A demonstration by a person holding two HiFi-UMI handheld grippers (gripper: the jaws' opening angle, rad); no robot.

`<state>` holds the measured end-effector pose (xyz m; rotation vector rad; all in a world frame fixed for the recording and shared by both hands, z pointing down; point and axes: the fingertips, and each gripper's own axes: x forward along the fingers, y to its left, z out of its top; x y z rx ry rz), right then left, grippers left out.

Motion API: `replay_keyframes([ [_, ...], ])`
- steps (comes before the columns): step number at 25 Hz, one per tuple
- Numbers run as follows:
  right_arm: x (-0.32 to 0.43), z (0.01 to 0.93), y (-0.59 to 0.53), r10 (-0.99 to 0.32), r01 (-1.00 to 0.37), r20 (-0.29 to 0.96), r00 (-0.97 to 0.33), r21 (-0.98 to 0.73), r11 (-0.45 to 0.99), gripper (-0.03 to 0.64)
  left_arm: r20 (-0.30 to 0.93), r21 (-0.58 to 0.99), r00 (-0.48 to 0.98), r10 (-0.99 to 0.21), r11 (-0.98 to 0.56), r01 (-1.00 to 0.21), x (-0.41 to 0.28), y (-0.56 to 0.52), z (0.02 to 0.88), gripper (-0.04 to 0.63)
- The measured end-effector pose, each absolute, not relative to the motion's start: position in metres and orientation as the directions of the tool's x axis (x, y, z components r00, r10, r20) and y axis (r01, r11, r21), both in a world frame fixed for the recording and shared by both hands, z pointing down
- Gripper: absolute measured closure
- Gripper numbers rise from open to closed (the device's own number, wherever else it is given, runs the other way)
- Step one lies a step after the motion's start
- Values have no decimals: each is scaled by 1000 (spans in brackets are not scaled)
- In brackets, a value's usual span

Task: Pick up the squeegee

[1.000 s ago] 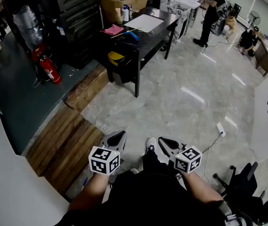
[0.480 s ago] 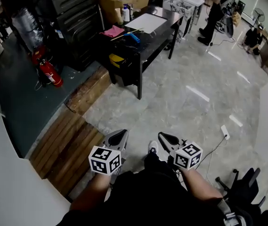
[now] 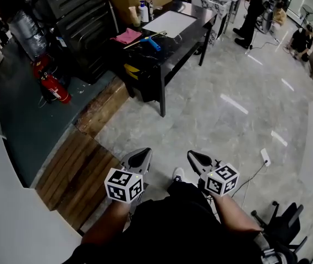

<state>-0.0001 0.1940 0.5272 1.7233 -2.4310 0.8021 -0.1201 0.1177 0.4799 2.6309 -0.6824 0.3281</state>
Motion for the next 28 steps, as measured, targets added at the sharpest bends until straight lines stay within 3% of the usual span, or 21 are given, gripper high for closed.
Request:
replay_keyframes([
  [16,100,519,104,-839,-844,282,-465,-426,324,609,349,270,817,-459,-786,-556,-6,38,462,578],
  [28,136,523,85,-833,-835,280,-477,-441,330,609,356,270,795,-491,-761,-590,23,9,463,578],
])
